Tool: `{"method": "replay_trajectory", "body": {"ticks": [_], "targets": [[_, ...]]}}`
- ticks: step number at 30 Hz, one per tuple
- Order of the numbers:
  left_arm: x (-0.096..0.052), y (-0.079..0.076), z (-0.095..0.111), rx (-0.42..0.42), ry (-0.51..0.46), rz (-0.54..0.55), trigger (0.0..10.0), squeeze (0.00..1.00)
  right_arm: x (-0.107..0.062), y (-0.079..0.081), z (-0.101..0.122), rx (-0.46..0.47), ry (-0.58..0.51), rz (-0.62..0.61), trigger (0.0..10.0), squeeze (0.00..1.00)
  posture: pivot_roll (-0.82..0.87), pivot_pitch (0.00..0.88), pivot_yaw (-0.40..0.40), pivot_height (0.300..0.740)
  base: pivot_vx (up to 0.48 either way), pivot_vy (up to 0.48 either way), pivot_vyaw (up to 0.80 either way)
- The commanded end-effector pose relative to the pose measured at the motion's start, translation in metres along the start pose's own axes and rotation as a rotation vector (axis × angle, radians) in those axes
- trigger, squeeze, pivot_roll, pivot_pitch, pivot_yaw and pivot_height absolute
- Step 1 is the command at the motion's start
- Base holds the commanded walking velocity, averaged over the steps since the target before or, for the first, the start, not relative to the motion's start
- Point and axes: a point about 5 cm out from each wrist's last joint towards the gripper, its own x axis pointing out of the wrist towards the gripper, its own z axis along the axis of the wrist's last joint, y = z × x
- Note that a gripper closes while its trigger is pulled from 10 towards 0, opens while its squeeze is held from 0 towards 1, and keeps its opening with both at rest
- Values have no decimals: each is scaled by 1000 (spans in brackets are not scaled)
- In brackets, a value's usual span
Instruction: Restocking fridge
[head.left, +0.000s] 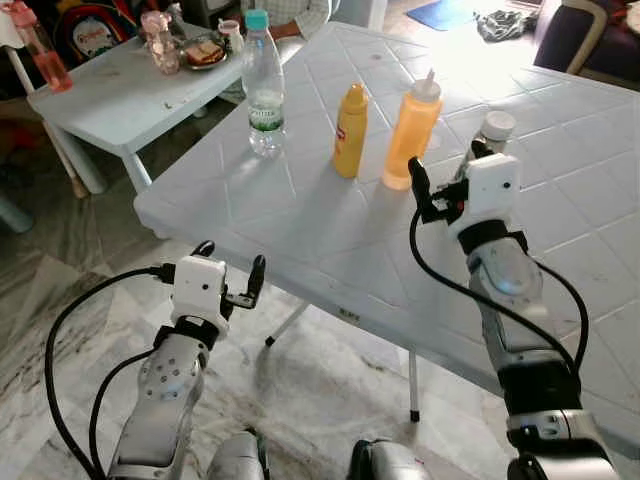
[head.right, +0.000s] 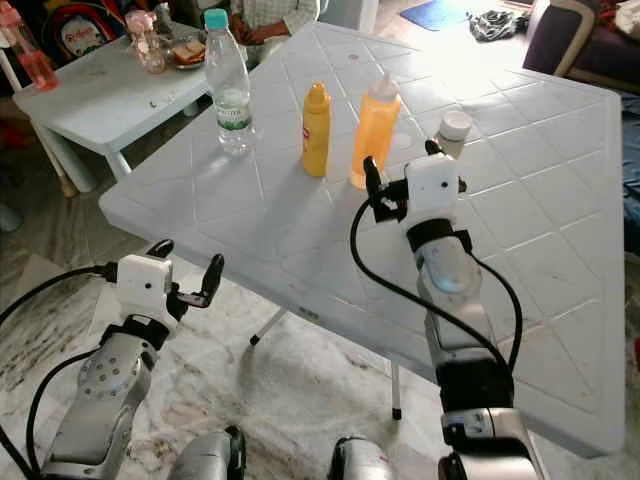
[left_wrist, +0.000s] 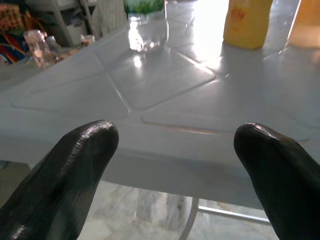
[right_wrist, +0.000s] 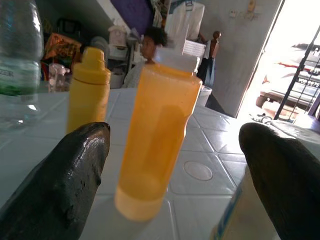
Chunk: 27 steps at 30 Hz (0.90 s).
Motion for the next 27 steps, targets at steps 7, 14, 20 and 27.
{"method": "replay_trajectory", "body": {"ticks": [7,14,20,27], "targets": [[-7,5,1,16,26,-15,10000,0,19,-13,6,-14,-22,-34,10000,0,131,211,36,740,0,0,0],[-9,9,2,29,35,-26,10000,0,35,-16,12,-17,-42,-33,10000,0,147,213,43,740,0,0,0],[-9,9,3,36,40,-30,10000,0,44,-14,16,-1,-61,-23,10000,0,152,215,42,740,0,0,0],[-11,9,4,38,45,-34,10000,0,53,-15,21,12,-74,-17,10000,0,165,222,39,740,0,0,0]]}}
